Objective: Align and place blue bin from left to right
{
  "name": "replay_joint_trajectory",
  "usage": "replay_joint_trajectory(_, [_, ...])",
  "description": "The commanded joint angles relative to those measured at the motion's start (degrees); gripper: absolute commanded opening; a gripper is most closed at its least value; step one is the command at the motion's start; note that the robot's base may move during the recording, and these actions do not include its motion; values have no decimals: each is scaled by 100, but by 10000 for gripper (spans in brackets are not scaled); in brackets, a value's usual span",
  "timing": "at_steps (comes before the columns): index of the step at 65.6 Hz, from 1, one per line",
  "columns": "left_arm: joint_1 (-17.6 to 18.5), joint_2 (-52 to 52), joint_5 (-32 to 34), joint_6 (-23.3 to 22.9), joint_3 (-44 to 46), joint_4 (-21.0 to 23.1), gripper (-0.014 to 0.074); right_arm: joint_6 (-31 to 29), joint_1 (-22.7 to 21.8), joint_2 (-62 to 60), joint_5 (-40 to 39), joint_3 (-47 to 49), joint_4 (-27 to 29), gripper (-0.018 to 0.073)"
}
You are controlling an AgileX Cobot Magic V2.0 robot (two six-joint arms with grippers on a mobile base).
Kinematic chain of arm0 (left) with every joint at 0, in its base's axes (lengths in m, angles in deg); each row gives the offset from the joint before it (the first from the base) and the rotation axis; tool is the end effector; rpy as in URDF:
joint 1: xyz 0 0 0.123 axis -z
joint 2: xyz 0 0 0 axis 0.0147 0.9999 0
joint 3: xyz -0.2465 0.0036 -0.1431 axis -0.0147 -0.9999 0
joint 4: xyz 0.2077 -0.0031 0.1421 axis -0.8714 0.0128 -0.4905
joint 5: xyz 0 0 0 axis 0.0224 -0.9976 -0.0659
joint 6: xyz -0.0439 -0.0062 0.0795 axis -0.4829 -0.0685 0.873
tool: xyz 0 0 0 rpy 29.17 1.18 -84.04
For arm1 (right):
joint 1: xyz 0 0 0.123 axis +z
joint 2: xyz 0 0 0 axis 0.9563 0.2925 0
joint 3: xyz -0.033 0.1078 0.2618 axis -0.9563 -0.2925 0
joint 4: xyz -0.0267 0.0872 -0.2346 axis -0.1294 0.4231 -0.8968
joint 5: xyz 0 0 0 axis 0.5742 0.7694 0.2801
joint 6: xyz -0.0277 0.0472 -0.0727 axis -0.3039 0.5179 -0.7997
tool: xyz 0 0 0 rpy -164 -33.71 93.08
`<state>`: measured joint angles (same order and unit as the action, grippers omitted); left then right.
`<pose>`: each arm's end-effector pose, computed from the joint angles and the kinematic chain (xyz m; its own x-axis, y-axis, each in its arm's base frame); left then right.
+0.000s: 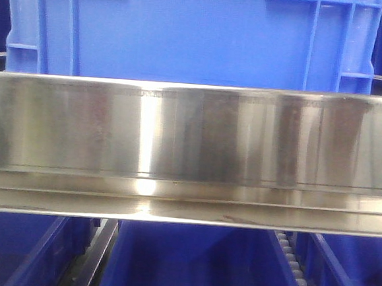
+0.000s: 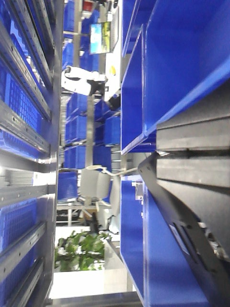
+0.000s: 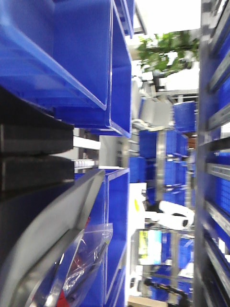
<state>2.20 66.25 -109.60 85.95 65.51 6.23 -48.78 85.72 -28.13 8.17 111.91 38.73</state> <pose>0.0691 -0.0047 0.4439 0.1482 -0.0164 -0.9888 0.0655 0.9978 -0.0067 0.0865 0.0192 0.4265 0.0460 0.0275 -0.9986 -0.2177 0.9759 0.0169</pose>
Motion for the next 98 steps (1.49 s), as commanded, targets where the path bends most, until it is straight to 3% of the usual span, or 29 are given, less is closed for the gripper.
replay_joint_trajectory(1, [27, 565, -167, 0, 574, 39, -111, -36, 2, 624, 204, 579, 5, -79])
replay_joint_trajectory(18, [27, 2227, -487, 0, 1909, 39, -111, -36, 2, 2251, 625, 2021, 5, -79])
replay_joint_trajectory(30, [27, 3106, -564, 0, 2475, 39, -111, -36, 2, 3133, 761, 2523, 5, -79])
replay_joint_trajectory(39, [27, 3473, -286, 0, 2518, 39, -111, -36, 2, 3508, 705, 2535, 5, -79])
replay_joint_trajectory(73, [27, 3918, -289, 0, 2527, 113, -111, -36, 2, 3833, 612, 2547, 55, -79])
replay_joint_trajectory(87, [27, 4190, -1079, 0, 3087, 307, -111, 242, 2, 4353, 2020, 3526, 237, -76])
replay_joint_trajectory(98, [27, 4590, -1799, 0, 3778, 557, -111, 457, 298, 5082, 3036, 4549, 185, -76])
